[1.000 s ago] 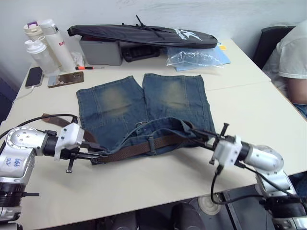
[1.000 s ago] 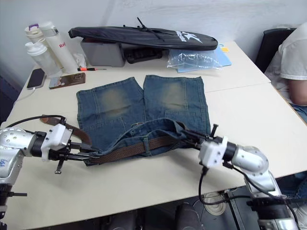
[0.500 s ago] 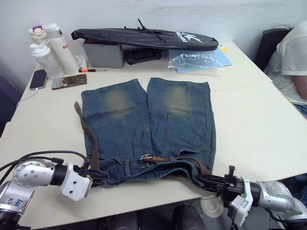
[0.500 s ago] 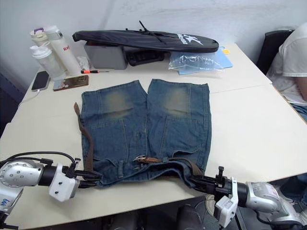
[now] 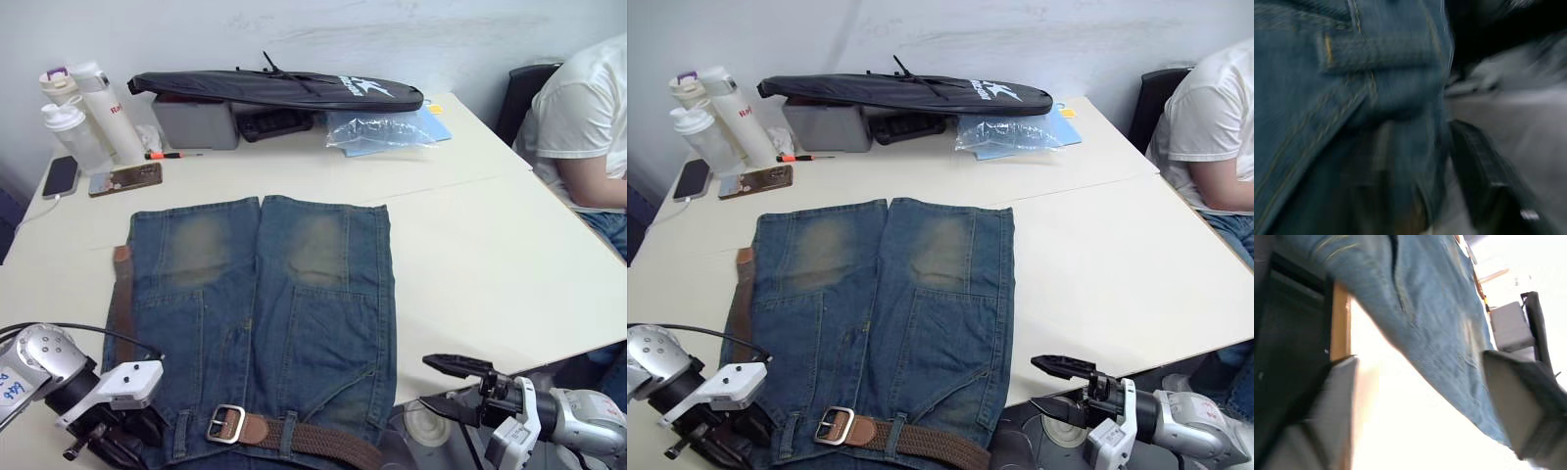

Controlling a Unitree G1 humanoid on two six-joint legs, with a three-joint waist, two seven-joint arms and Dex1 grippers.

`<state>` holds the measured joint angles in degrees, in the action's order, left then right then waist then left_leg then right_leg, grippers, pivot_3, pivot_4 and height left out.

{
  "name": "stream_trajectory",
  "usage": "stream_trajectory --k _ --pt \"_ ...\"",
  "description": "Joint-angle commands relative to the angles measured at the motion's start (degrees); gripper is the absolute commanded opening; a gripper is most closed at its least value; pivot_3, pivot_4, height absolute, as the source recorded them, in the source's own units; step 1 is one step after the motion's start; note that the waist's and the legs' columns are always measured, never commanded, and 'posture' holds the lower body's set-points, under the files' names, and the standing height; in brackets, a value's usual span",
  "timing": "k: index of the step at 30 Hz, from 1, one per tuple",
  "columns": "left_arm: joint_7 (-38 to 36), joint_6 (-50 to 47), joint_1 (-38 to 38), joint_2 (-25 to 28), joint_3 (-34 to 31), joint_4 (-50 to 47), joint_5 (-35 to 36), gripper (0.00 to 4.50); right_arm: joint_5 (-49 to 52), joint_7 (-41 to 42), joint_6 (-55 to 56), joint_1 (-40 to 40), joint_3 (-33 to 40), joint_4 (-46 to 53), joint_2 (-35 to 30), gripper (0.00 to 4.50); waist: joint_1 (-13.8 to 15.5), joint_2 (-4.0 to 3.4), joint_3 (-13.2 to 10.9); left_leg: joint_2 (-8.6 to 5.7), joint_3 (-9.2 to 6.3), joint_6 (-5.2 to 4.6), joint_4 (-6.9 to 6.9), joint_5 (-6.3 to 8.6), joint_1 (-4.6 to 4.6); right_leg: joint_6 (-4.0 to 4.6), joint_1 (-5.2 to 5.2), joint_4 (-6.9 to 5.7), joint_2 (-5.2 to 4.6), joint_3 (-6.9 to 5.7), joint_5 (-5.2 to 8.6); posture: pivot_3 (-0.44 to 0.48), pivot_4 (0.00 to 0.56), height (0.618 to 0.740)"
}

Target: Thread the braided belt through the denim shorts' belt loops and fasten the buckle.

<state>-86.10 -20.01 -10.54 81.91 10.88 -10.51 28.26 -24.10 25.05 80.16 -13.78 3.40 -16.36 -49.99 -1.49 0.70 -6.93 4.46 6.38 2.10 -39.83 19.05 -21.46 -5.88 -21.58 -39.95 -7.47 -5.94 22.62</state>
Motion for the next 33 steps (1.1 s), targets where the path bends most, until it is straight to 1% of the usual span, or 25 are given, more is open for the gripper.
stream_trajectory --k 1,2,4,7,8,11,13,14,16,18,20,22,23,24,25,27,29,30,32,33 --pt "-6.4 -6.4 -0.6 2.4 -3.6 0.2 10.3 3.98 -0.1 -1.3 0.3 -3.5 1.0 -3.1 -2.9 4.50 0.5 0.02 -0.2 0.08 -0.11 0.04 -0.02 0.03 0.01 0.05 -0.04 0.13 0.09 -0.07 0.03 0.000 0.150 0.658" --pt "-6.4 -7.8 -0.3 2.0 -4.7 1.0 12.3 4.48 0.4 -1.9 0.0 -3.8 1.2 -3.4 -3.3 4.50 0.7 0.06 -0.3 0.05 -0.28 0.09 -0.05 0.06 0.02 0.14 -0.04 0.15 0.16 -0.08 0.07 0.000 0.150 0.658" --pt "-6.4 -11.7 0.4 1.4 -7.2 2.2 18.1 4.48 2.9 -3.3 -2.7 -3.9 2.1 -3.8 -3.4 4.50 1.0 -0.24 -0.4 0.09 -0.22 0.05 -0.21 0.20 0.01 0.21 -0.02 0.16 0.16 -0.04 0.12 0.000 0.150 0.658" --pt "-6.4 -14.1 0.0 1.6 -10.5 2.6 24.2 4.48 8.6 -4.1 -7.1 -3.4 1.4 -1.5 -3.8 4.50 1.3 -0.27 -0.4 0.11 -0.14 0.03 -0.26 0.15 0.01 0.47 -0.03 0.14 0.12 -0.02 0.40 0.000 0.150 0.658" --pt "-6.4 -14.7 -0.7 2.4 -11.9 2.7 26.3 4.48 11.8 -3.6 -9.4 -3.9 0.4 1.0 -4.2 4.50 1.3 -0.27 -0.4 0.13 -0.14 0.04 -0.27 0.15 0.01 0.53 -0.02 0.14 0.13 -0.02 0.43 0.000 0.150 0.658" --pt "-6.4 -20.8 -0.3 5.0 -16.1 5.1 34.8 4.48 21.4 -1.7 -17.7 -5.8 -1.7 10.6 -5.1 4.50 1.3 -0.21 -0.5 0.13 -0.17 0.04 -0.25 0.15 -0.12 0.48 0.02 0.02 0.16 0.06 0.40 0.000 0.150 0.658" --pt "-6.4 -26.2 2.2 5.2 -18.4 8.3 39.7 4.48 26.4 -0.6 -23.2 -6.3 -1.4 16.2 -5.4 4.50 1.2 -0.31 -0.5 0.17 -0.16 0.05 -0.26 0.12 -0.27 0.47 -0.03 -0.04 0.24 0.08 0.40 0.000 0.150 0.658" --pt "-6.4 -27.2 4.5 4.0 -19.1 10.3 39.8 4.48 29.5 0.2 -27.7 -5.6 -1.3 19.4 -5.4 4.50 1.2 -0.36 -0.6 0.19 -0.16 0.04 -0.25 0.11 -0.27 0.48 -0.03 -0.03 0.29 0.09 0.40 0.000 0.150 0.658" --pt "-4.6 -27.7 10.3 0.5 -18.9 13.1 37.4 4.48 34.3 2.3 -37.1 -2.6 -1.7 24.6 -4.9 4.50 0.9 -0.47 -0.8 0.20 -0.23 0.02 -0.21 0.11 -0.18 0.52 -0.02 -0.01 0.47 0.17 0.38 0.000 0.150 0.658" --pt "6.6 -27.6 21.2 -7.5 -16.1 15.8 33.0 4.48 38.2 5.5 -50.5 3.4 -4.5 29.0 -3.5 4.50 0.3 -0.52 -1.1 0.22 -0.43 0.01 -0.16 0.11 -0.07 0.73 -0.01 0.08 0.84 0.39 0.24 0.000 0.150 0.658" --pt "14.7 -26.1 28.7 -14.3 -14.5 17.4 27.4 4.48 39.9 7.9 -61.6 8.3 -6.4 31.4 -1.6 4.50 -0.7 -0.51 -1.4 0.18 -0.67 -0.07 -0.02 0.02 0.01 0.87 0.18 0.23 1.10 0.69 -0.10 0.000 0.150 0.658" --pt "20.8 -22.9 32.9 -19.9 -14.1 17.4 22.0 4.48 42.3 9.3 -72.3 13.6 -7.3 32.8 0.9 4.50 -1.9 -0.22 -1.5 0.15 -0.86 0.03 0.37 -0.25 0.27 1.12 0.06 0.48 1.27 1.23 -0.76 0.000 0.150 0.658" --pt "22.5 -22.1 34.1 -21.6 -14.1 17.1 20.2 4.48 42.9 10.0 -76.2 15.4 -7.4 33.4 1.9 4.50 -2.4 0.10 -1.6 0.12 -1.04 0.10 0.51 -0.34 0.48 1.26 0.02 0.57 1.32 1.18 -1.03 0.000 0.150 0.658" --pt "26.3 -19.3 35.3 -24.6 -14.2 16.4 17.1 4.48 44.7 10.2 -82.5 19.3 -7.4 33.7 3.7 4.50 -3.0 0.29 -1.6 0.15 -1.21 0.23 0.73 -0.46 0.67 1.44 0.00 0.92 1.32 1.12 -1.46 0.000 0.150 0.658" --pt "29.1 -16.6 36.1 -26.9 -14.4 15.8 14.4 4.48 45.5 10.2 -87.4 22.6 -7.0 34.0 5.4 4.50 -3.5 0.46 -1.7 0.23 -1.40 0.27 0.84 -0.48 0.78 1.59 0.00 1.20 1.32 0.73 -1.82 0.000 0.150 0.658" --pt "31.3 -13.0 37.0 -30.2 -15.3 15.5 11.5 4.48 46.8 10.2 -94.7 27.4 -5.5 34.7 8.1 4.50 -4.1 0.79 -1.7 0.23 -1.78 0.34 1.16 -0.49 1.17 1.80 0.00 1.75 1.30 0.17 -2.53 0.000 0.150 0.658" --pt "30.1 -13.6 36.8 -30.5 -15.7 15.5 10.9 4.48 47.6 12.3 -100.7 29.4 -4.0 36.0 9.0 4.50 -4.9 0.83 -1.7 0.20 -2.72 0.63 1.74 -0.65 1.42 2.12 -0.02 2.55 1.14 -0.98 -3.68 0.000 0.150 0.658" --pt "29.2 -14.0 36.2 -30.3 -15.7 15.3 10.6 4.48 47.7 15.1 -102.8 29.9 -4.0 37.1 7.9 4.50 -5.0 0.72 -1.8 0.19 -2.97 0.64 1.85 -0.65 1.47 2.13 -0.05 3.03 1.07 -1.59 -4.19 0.000 0.150 0.658" --pt "26.6 -14.9 34.5 -29.5 -15.7 15.0 10.8 4.48 51.2 23.4 -109.3 29.5 -3.4 40.6 3.1 4.50 -4.9 0.32 -2.1 0.11 -3.66 0.81 1.86 -0.53 1.55 2.23 -0.32 3.52 0.65 -2.57 -4.89 0.000 0.150 0.658" --pt "25.8 -14.6 33.6 -29.3 -15.5 14.9 10.1 4.48 54.6 27.5 -113.5 29.1 -1.9 42.5 0.2 4.50 -4.9 0.29 -2.1 -0.27 -3.66 0.85 1.89 -0.51 1.54 2.03 -0.67 3.52 0.01 -3.23 -5.13 0.000 0.150 0.658"
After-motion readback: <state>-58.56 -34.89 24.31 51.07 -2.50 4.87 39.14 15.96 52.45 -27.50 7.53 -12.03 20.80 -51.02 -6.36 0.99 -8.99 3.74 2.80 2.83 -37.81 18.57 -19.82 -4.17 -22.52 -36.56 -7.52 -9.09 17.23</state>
